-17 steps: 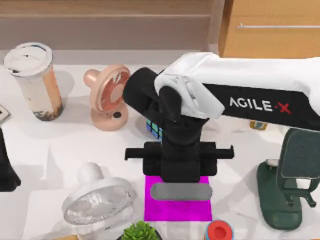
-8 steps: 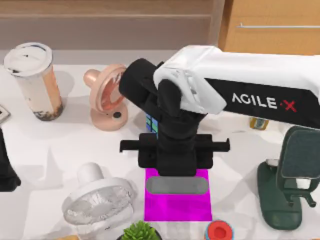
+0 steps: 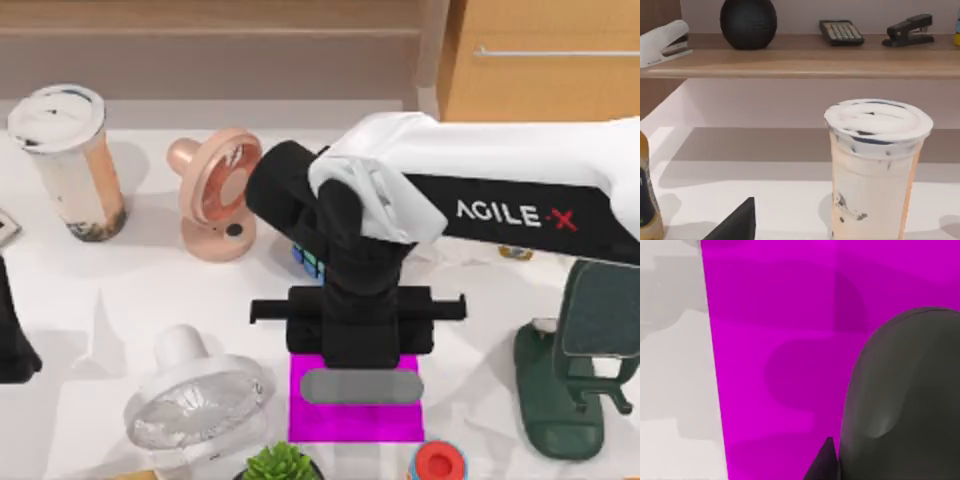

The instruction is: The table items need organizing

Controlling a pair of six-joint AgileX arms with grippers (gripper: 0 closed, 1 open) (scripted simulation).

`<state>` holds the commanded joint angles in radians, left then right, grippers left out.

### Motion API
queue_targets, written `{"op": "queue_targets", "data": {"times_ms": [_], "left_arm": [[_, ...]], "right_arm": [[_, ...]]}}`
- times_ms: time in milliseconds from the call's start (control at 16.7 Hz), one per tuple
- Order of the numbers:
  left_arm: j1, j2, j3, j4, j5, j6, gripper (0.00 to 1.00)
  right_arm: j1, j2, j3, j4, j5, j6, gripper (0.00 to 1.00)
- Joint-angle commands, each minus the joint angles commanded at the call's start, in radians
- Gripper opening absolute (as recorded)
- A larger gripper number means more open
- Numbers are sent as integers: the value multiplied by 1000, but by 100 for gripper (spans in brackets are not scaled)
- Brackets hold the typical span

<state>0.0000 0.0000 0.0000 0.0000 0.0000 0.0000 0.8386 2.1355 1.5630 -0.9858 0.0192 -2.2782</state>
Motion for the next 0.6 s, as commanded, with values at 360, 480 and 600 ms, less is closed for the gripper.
{"op": "queue_targets", "data": {"times_ms": [360,480,600], "left_arm": [[0,0,0,0,0,0,100],[0,0,0,0,0,0,100],[0,0,0,0,0,0,100]], "right_arm": [[7,12,-7,4,-6,-6,8],[7,12,-7,4,-6,-6,23],[7,12,-7,4,-6,-6,38]]}}
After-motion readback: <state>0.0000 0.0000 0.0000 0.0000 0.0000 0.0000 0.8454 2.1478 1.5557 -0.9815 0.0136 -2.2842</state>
